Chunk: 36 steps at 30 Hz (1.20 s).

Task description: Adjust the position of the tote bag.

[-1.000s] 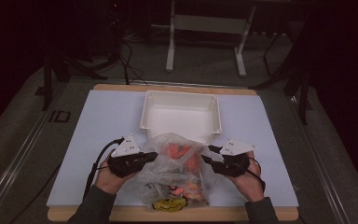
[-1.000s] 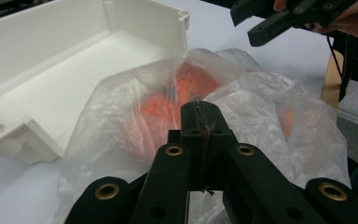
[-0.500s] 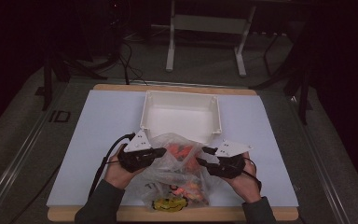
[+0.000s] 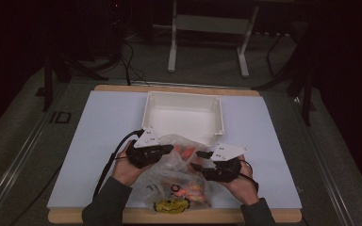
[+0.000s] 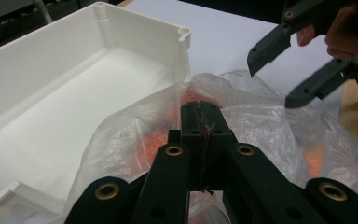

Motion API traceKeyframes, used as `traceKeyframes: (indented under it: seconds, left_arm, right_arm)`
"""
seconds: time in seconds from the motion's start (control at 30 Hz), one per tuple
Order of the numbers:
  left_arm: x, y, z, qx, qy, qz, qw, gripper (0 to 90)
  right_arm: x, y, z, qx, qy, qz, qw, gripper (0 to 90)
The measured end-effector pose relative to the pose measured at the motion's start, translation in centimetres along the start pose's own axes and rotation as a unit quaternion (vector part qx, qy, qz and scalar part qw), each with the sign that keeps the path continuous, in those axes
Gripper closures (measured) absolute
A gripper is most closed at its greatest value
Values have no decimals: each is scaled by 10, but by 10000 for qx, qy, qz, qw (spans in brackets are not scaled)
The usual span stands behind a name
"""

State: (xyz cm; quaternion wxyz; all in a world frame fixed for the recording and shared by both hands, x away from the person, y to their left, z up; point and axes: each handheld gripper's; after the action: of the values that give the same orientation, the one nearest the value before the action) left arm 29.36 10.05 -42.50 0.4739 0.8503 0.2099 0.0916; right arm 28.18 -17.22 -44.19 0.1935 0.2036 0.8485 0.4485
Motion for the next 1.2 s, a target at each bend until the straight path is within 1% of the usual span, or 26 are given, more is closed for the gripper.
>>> traceKeyframes:
  seconds: [0.3,0.47,0.63,0.73,0.83,0.93,1.0,1.2]
  left_arm:
    - [2,5,8,31,9,-1,10000,897]
    - [4,6,12,9,0,-17,10000,897]
    - [4,9,14,-24,1,-5,10000,897]
    - [3,11,13,-59,-13,18,10000,896]
    - [2,12,11,-134,-50,17,9999,894]
    - [2,12,8,-208,-49,24,9998,877]
    - [2,12,5,-279,-43,-8,9996,853]
    - [2,11,-8,-439,-41,31,9990,797]
  right_arm:
    - [6,8,7,-29,153,-131,9998,524]
    - [8,12,11,-59,293,-153,9994,522]
    - [8,13,18,1,398,-158,9991,531]
    - [8,13,21,24,461,-159,9988,582]
    - [8,12,22,66,475,-201,9986,667]
    - [8,11,22,73,435,-253,9987,747]
    - [7,11,22,93,379,-276,9989,786]
    - [3,7,21,92,219,-229,9995,835]
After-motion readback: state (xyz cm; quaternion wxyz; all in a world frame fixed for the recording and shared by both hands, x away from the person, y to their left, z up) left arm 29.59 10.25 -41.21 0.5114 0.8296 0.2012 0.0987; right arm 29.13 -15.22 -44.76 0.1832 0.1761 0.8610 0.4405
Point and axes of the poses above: each handheld gripper's, and its own axes: z roughly forward along the jaws, y roughly out of its top, x roughly to its left, and after that the axes turned 7 degrees about -y, right-handed
